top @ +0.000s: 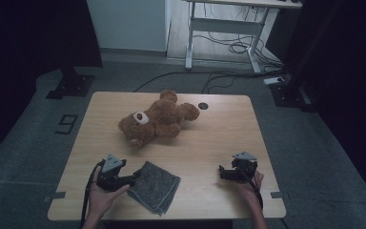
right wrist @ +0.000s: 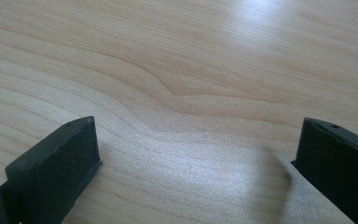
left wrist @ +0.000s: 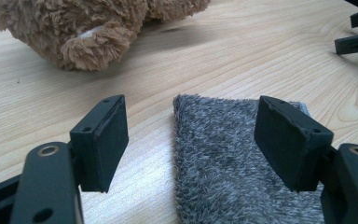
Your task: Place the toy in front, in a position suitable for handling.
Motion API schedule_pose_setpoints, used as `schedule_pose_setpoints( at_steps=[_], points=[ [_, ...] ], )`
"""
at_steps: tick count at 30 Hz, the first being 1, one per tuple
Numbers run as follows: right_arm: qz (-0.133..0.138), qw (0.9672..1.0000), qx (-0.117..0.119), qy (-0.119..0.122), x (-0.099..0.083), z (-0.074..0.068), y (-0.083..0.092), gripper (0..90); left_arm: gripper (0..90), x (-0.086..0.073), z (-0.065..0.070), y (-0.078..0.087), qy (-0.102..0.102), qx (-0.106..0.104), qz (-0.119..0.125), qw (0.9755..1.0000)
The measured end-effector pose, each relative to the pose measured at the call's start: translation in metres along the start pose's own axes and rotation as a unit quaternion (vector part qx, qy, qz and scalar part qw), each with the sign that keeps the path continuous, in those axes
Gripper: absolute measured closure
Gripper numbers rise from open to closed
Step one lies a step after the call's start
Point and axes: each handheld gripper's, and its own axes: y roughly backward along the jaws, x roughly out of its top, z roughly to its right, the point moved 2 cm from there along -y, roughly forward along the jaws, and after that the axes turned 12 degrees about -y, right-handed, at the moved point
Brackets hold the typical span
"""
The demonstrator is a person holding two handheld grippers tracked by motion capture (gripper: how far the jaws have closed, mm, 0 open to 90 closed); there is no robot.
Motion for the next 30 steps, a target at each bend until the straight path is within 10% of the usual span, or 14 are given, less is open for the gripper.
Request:
schedule_pose_setpoints(
  at_steps=[12,30],
  points=[
    [0.005,0.9999,0.009,0.009,-0.002,0.0,0.003,4.0,25.2,0.004,0.0,0.003,0.012,0.001,0.01,0.9999],
    [0.037,0.9935,0.104,-0.028,0.017,-0.015,0.006,17.8,22.4,0.006,-0.009,0.001,0.015,0.023,0.017,0.9995]
  ],
)
